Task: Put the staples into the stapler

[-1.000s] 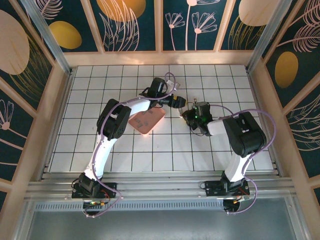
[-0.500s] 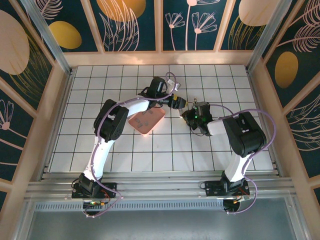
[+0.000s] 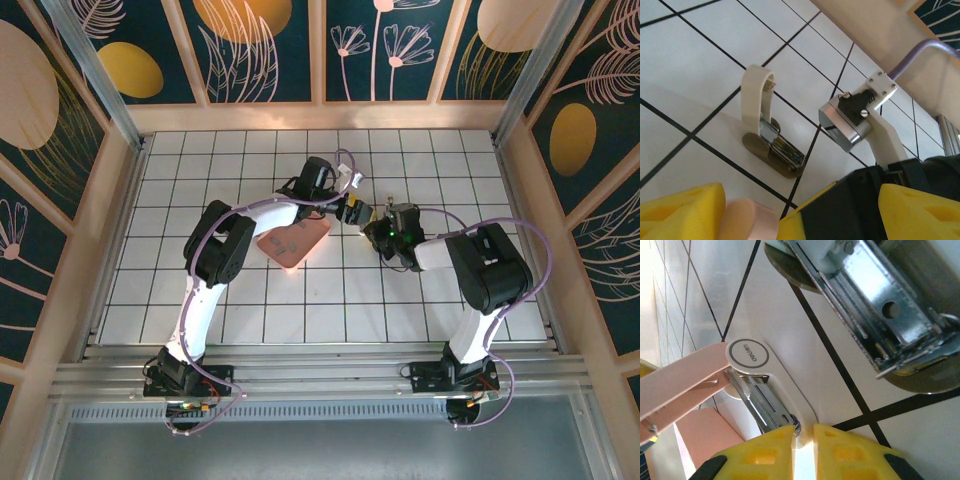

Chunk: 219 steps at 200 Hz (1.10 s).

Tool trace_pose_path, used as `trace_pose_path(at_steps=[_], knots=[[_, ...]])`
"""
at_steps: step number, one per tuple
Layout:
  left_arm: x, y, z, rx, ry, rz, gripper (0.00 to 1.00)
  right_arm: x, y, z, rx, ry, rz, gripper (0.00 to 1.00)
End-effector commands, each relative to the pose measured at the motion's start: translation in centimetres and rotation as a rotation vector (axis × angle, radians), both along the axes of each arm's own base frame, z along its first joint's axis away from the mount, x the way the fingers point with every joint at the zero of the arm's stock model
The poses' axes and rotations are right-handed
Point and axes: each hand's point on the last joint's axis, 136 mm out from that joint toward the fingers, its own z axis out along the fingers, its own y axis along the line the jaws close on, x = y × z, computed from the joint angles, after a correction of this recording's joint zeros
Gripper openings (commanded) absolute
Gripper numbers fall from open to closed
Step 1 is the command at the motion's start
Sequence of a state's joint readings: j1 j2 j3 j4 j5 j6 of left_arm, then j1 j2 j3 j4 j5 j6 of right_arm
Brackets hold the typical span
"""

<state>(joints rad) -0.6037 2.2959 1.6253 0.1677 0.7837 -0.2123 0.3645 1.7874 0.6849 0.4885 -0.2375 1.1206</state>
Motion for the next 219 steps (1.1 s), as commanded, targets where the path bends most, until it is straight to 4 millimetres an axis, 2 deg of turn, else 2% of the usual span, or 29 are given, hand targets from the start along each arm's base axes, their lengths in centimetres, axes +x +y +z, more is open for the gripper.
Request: trace_pose_path(at_steps=[1, 37, 88, 171, 219], knots=[[-1.7, -0.1, 1.7, -0.013, -0.020, -0.053, 0.80, 0.5, -0.9, -0.9, -0.054, 0.009, -0.011, 0.17], [-2.4, 0.4, 1.2, 0.001, -0.007, -0.049, 0.80, 0.6, -1.0, -0.6, -0.058, -0.001, -0.011, 0.17], [-2.7, 0.8, 1.6, 0.003, -0.010, -0.033, 0.80, 0.9, -0.9, 0.2, -0.059, -0.024, -0.005, 0.18], [0.0, 2.0, 2.9, -0.009, 0.000, 0.194, 0.82, 0.8, -1.3, 2.6, -0.069, -0.073, -0.010, 0.24], [1.0, 2.2, 3.5, -0.016, 0.027, 0.274, 0.77, 0.2, -1.5, 4.1, -0.065, -0.100, -0.009, 0.27]])
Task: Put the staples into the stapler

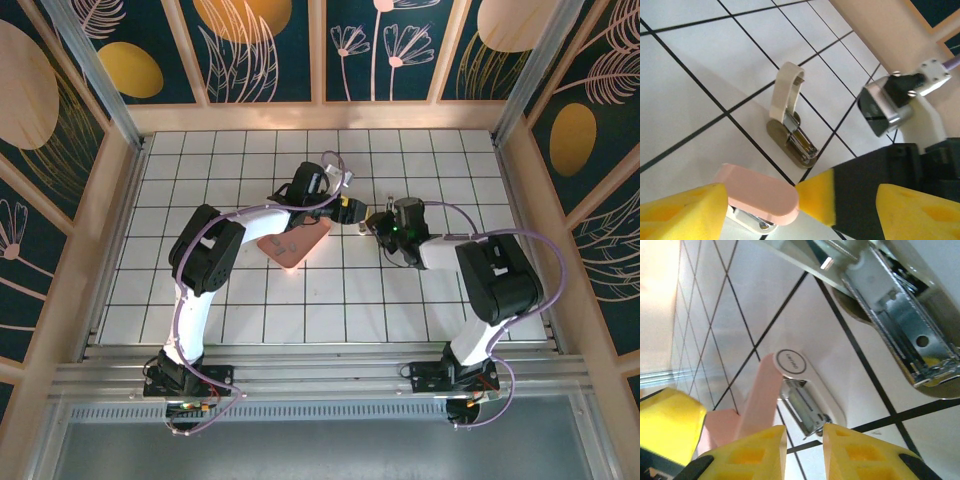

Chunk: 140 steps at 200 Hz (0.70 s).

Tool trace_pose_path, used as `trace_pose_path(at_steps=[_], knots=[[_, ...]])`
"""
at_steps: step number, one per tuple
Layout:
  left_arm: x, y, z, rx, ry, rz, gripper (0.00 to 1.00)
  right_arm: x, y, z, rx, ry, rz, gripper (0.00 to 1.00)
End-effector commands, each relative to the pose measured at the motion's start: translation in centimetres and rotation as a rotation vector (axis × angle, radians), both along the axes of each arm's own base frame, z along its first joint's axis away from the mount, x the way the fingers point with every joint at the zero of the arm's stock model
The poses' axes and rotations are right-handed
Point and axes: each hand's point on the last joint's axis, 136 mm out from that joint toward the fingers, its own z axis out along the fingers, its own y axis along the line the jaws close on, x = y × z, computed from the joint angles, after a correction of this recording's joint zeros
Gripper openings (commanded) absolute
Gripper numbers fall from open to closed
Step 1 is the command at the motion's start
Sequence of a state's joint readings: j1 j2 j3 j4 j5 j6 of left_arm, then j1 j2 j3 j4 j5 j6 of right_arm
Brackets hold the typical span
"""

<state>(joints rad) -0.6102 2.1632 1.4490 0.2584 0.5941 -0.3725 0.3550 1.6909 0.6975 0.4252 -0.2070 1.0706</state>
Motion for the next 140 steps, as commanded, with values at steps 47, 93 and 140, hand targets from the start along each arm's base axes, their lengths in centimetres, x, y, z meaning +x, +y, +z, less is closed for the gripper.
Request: trace_pose_path(at_steps=[47, 93, 140], knots=[[1.6, 0.5, 1.8, -0.006, 0.005, 0.128, 0.77, 0.0, -0.6, 3.5, -0.026, -0.057, 0.001, 0.35], [1.9, 1.0, 1.4, 0.022, 0.006, 0.151, 0.79, 1.1, 0.2, 3.5, -0.033, -0.030, 0.024, 0.44], [1.8, 1.3, 0.9, 0.035, 0.016, 0.151, 0.79, 1.4, 0.9, 2.3, -0.030, 0.011, 0.047, 0.47]])
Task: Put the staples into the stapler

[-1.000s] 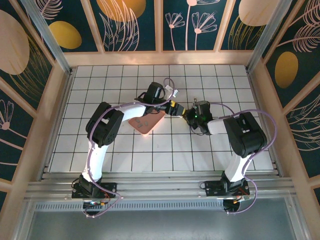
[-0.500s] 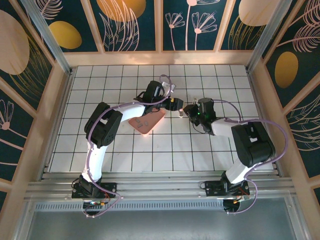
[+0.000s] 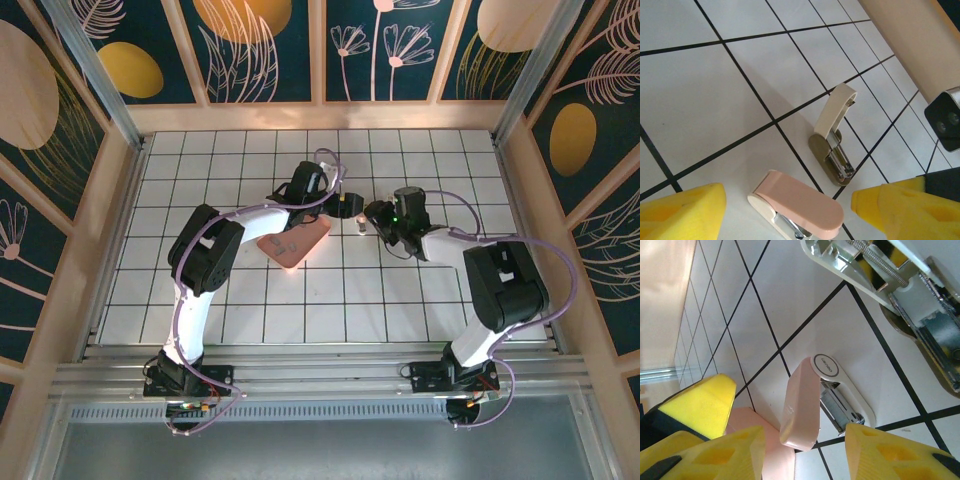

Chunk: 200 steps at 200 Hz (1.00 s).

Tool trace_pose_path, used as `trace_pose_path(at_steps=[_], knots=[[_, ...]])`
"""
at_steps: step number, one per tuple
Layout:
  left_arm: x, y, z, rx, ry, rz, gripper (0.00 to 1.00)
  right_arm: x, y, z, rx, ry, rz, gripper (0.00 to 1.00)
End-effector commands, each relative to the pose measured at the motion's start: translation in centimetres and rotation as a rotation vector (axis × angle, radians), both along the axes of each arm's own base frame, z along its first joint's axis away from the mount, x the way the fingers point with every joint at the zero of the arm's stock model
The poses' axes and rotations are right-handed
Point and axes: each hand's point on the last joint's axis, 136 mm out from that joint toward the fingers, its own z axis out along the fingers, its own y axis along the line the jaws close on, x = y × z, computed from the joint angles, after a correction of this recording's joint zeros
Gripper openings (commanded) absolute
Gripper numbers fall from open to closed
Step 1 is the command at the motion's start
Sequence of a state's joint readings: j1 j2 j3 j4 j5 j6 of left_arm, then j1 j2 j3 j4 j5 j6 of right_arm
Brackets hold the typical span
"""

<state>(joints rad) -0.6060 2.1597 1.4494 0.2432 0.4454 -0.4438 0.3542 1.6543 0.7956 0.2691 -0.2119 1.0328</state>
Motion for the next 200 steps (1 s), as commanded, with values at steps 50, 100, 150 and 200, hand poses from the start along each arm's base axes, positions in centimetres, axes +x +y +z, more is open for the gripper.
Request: trace_pose_path(at_steps=[50, 100, 150, 200], knots=[[-0.5, 0.2, 1.6, -0.009, -0.010, -0.016, 0.79, 0.9, 1.0, -0.5, 0.002, 0.016, 0.032, 0.47], [-0.4, 0.3, 1.6, -0.007, -0.012, -0.016, 0.79, 0.5, 0.9, -2.1, -0.016, 0.054, 0.041, 0.46], [-0.4, 0.3, 1.4, -0.003, -0.007, -0.015, 0.79, -0.8, 0.3, -4.4, -0.049, 0.116, 0.043, 0.40], [-0.5, 0.5, 1.2, 0.005, -0.004, -0.014, 0.79, -2.5, -0.2, -7.0, -0.076, 0.190, 0.053, 0.34]])
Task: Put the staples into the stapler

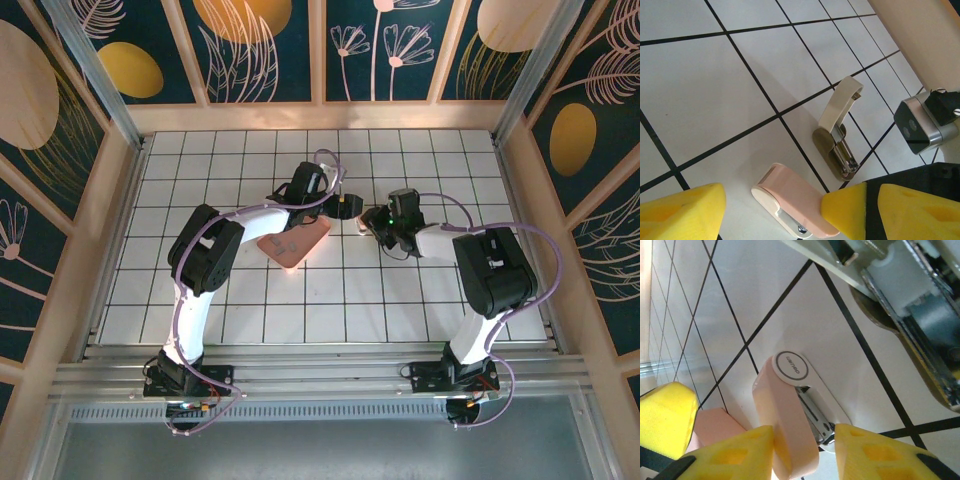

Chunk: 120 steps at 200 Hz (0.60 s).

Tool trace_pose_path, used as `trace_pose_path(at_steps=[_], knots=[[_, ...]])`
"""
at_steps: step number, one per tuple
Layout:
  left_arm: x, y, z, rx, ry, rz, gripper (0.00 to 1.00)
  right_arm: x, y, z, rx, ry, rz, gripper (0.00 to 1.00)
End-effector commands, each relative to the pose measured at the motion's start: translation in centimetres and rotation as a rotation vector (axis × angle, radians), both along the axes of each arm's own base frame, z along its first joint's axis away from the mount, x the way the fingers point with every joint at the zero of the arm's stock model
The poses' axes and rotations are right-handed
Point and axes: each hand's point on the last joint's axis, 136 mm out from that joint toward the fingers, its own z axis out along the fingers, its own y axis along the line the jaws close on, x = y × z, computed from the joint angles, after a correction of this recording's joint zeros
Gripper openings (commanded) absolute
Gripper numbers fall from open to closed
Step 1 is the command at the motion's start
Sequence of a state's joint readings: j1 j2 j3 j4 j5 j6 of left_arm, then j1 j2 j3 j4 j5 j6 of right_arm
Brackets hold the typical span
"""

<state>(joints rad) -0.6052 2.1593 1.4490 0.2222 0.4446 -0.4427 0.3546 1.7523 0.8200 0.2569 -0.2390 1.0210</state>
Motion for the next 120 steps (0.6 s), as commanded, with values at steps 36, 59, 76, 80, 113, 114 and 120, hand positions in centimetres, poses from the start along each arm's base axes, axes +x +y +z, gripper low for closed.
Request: trace_pose_path(at_steps=[36, 59, 76, 80, 113, 114, 120], knots=[[-0.4, 0.5, 1.4, -0.004, -0.019, -0.009, 0.79, -3.6, -1.0, -5.4, -0.070, 0.164, 0.036, 0.33], [-0.5, 0.6, 1.4, -0.004, -0.019, -0.007, 0.79, -4.1, -1.0, -6.1, -0.072, 0.189, 0.042, 0.32], [-0.6, 0.7, 1.3, -0.002, -0.017, -0.005, 0.79, -3.9, -0.8, -5.8, -0.065, 0.182, 0.049, 0.32], [-0.6, 0.7, 1.4, -0.002, -0.017, -0.006, 0.79, -3.8, -0.7, -5.5, -0.065, 0.175, 0.051, 0.32], [-0.6, 0.7, 1.8, -0.002, -0.024, -0.005, 0.79, -2.6, -0.6, -3.0, -0.079, 0.124, 0.061, 0.40], [-0.6, 0.7, 1.8, -0.003, -0.024, -0.004, 0.79, -2.6, -0.6, -2.9, -0.080, 0.122, 0.062, 0.40], [-0.6, 0.7, 2.0, -0.005, -0.028, -0.004, 0.79, -2.4, -0.5, -2.4, -0.083, 0.113, 0.064, 0.42]])
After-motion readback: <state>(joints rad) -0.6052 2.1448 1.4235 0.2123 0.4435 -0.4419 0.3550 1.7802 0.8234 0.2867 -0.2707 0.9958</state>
